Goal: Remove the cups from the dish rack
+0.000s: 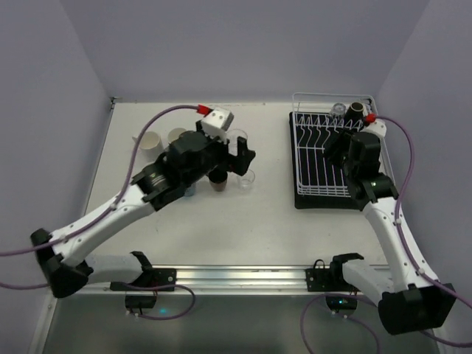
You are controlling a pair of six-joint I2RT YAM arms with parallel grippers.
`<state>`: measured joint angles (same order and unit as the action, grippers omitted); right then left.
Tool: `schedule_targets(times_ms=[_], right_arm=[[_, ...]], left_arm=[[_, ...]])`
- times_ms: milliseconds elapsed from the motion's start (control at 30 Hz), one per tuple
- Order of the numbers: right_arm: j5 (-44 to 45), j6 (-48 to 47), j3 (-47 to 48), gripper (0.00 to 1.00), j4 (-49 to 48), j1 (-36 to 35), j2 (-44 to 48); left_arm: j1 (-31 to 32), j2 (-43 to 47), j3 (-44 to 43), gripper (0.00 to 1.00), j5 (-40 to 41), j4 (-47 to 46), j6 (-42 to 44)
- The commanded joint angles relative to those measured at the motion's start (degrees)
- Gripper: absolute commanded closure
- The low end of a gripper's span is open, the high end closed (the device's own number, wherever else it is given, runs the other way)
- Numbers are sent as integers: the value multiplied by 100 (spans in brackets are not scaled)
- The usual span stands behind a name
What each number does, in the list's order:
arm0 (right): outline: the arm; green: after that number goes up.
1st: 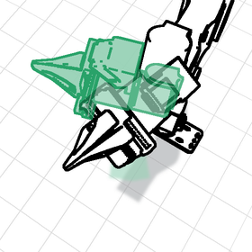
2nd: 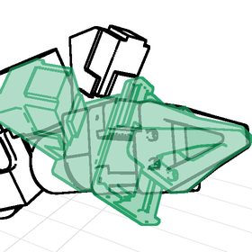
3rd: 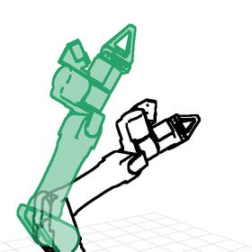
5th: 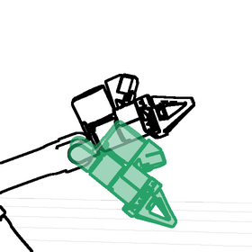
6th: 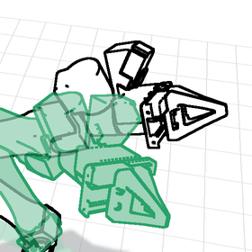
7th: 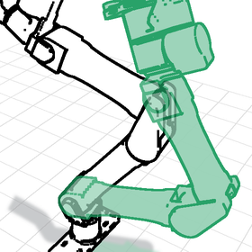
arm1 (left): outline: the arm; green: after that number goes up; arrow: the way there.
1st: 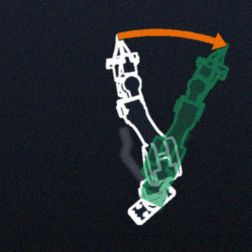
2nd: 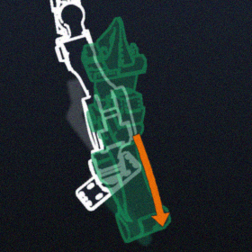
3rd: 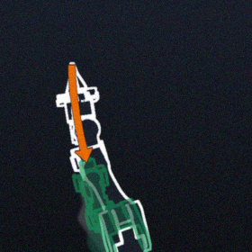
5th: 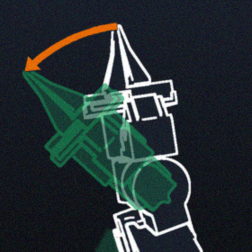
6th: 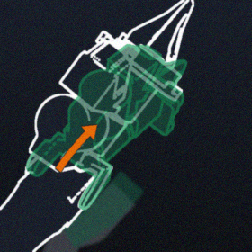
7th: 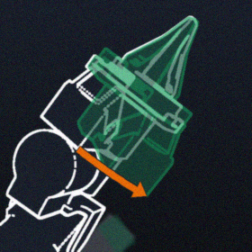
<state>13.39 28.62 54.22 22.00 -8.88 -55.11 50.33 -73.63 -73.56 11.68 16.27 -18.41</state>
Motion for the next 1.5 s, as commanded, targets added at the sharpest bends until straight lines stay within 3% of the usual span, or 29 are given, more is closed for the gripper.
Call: schedule_targets(times_ms=[0,200,400,600,833,1100,1467], right_arm=[[-126,-217,641,47,-345,343,-499],[-221,-418,1993,48,-416,747,-2344],[-319,-743,3426,45,-126,1187,-4083],[-170,-1271,4833,33,322,1240,-5437],[-153,-1614,6108,31,463,1240,-6694],[23,-1878,6838,35,498,1258,-7470],[42,-1878,6797,35,358,1258,-7708]], left_arm=[[12,1152,789,0,-342,-239,-145],[4,2762,1783,0,-508,262,285],[4,3696,2758,0,-712,26,699],[-5,3628,2961,0,-334,60,866],[-23,3530,3032,0,-237,52,848],[-242,3469,3067,0,-491,-63,866],[-488,3364,3093,0,-632,-116,875]])
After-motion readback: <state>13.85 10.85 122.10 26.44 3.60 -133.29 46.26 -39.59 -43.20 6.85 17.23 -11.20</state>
